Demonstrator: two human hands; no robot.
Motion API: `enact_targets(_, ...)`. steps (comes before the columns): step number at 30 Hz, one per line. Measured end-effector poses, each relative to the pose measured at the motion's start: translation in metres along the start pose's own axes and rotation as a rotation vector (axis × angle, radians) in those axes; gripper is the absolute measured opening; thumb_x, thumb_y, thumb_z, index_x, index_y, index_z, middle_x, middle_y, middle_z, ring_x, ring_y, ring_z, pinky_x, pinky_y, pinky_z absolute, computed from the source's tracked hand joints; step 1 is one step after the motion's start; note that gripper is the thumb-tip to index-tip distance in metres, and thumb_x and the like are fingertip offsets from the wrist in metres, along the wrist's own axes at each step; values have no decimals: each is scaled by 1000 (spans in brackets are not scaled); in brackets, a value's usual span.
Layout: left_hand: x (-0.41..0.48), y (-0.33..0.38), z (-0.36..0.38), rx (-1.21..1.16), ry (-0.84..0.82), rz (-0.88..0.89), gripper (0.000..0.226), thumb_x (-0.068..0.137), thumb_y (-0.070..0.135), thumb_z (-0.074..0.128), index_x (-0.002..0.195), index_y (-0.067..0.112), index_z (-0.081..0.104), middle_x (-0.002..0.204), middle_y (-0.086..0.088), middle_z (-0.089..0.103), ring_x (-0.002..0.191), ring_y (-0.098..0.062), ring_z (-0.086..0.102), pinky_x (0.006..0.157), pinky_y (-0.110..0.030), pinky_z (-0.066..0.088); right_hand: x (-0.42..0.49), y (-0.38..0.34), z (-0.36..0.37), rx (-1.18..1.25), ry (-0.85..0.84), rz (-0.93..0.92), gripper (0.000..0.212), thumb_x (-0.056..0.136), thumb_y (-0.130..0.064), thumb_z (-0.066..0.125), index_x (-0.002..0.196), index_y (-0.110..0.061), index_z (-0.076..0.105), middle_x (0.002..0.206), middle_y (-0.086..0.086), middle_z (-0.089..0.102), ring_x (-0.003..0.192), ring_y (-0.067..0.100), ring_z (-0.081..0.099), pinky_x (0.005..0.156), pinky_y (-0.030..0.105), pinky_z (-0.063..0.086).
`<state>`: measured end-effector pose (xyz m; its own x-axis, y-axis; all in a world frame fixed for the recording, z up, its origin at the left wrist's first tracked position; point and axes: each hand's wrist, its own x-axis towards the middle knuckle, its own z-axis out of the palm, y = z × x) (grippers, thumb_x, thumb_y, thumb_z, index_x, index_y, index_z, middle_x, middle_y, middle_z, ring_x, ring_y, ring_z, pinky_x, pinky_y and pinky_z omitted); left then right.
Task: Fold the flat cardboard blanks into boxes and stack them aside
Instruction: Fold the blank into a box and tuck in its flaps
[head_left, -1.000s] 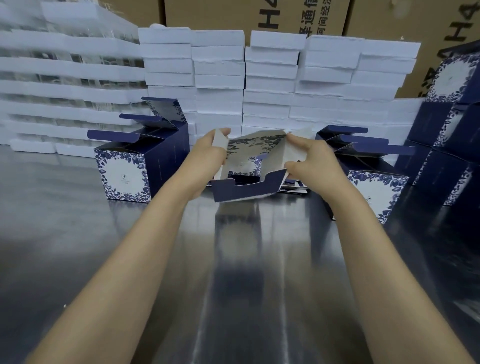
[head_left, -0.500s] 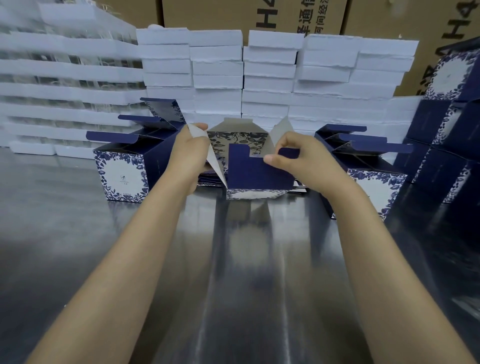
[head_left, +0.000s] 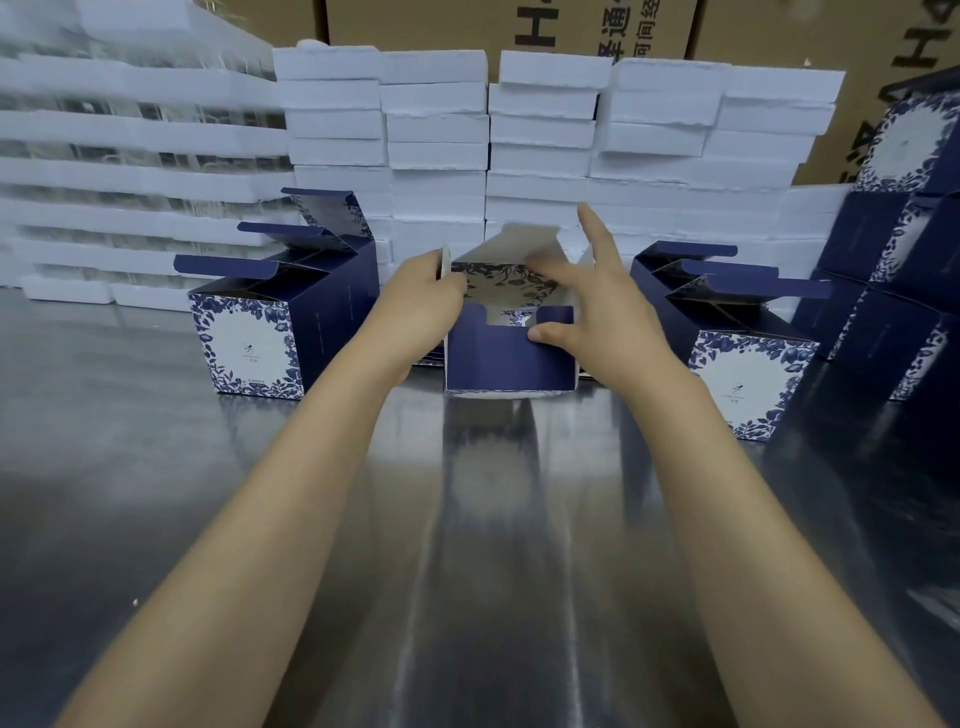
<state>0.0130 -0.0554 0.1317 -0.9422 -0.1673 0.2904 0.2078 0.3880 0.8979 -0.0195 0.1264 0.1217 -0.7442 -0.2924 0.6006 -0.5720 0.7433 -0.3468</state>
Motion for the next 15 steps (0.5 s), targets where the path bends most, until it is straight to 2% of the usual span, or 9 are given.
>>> enact_targets(2, -2, 0, -1, 56, -34, 32, 18, 94, 16, 42, 80, 19, 51, 72, 16, 58, 72, -13, 49, 66, -18, 38, 0, -1, -2, 29, -38, 6, 73, 75, -16, 81, 135, -42, 49, 161, -15, -10, 127, 19, 48, 83, 38, 52)
enact_targets(3, -1, 0, -2, 86, -66, 40, 15, 95, 23, 46, 98, 25, 60, 92, 25, 64, 88, -8, 56, 76, -17, 41, 0, 0, -2, 57, -51, 13, 76, 75, -13, 81, 136, -43, 47, 161, -14, -12, 129, 19, 46, 85, 38, 52)
enact_targets(5, -1, -1, -2, 91, -128, 39, 55, 93, 43, 50, 146, 32, 37, 143, 27, 42, 129, 1, 39, 101, -22, 29, 0, 2, -3, 132, -76, 24, 82, 74, -7, 80, 138, -45, 44, 161, -11, -14, 129, 7, 40, 84, 23, 48)
enact_targets(6, -2, -2, -1, 53, -157, 48, 64, 93, 49, 49, 150, 38, 24, 147, 32, 31, 129, 10, 30, 101, -21, 23, 1, 4, -3, 165, -86, 30, 85, 73, -5, 80, 138, -45, 44, 162, -9, -12, 124, -4, 36, 80, 11, 44)
enact_targets(8, -3, -1, 2, -26, -194, 96, 61, 94, 51, 48, 148, 47, 21, 138, 47, 30, 122, 24, 28, 101, -16, 22, 2, 7, -4, 196, -88, 38, 86, 72, -3, 80, 140, -41, 44, 163, -2, -3, 111, -19, 27, 73, -3, 35)
enact_targets(9, -4, 0, 3, -42, -206, 101, 58, 94, 51, 48, 147, 50, 23, 140, 45, 30, 126, 20, 29, 104, -18, 23, 2, 8, -4, 186, -80, 42, 85, 72, -3, 80, 141, -39, 44, 162, 0, 7, 115, -16, 29, 78, -2, 34)
enact_targets(10, -4, -1, 4, -43, -212, 101, 56, 95, 51, 47, 146, 51, 23, 146, 37, 29, 132, 12, 28, 104, -20, 24, 3, 9, -4, 163, -69, 47, 84, 73, -4, 79, 141, -37, 44, 157, 1, 20, 122, -5, 36, 86, 7, 37)
enact_targets(12, -6, 1, 6, -26, -195, 114, 52, 97, 50, 43, 146, 51, 25, 152, 26, 28, 135, 6, 27, 101, -20, 23, 2, 8, -3, 112, -49, 58, 81, 73, -6, 78, 141, -35, 44, 135, 0, 37, 116, 18, 48, 93, 32, 46)
enact_targets(15, -6, 1, 8, 40, -169, 179, 46, 102, 43, 36, 147, 47, 27, 152, 20, 31, 139, 2, 27, 98, -16, 19, 0, 6, -1, 32, -48, 61, 83, 73, -11, 81, 142, -36, 43, 123, 1, 35, 106, 25, 53, 89, 40, 50)
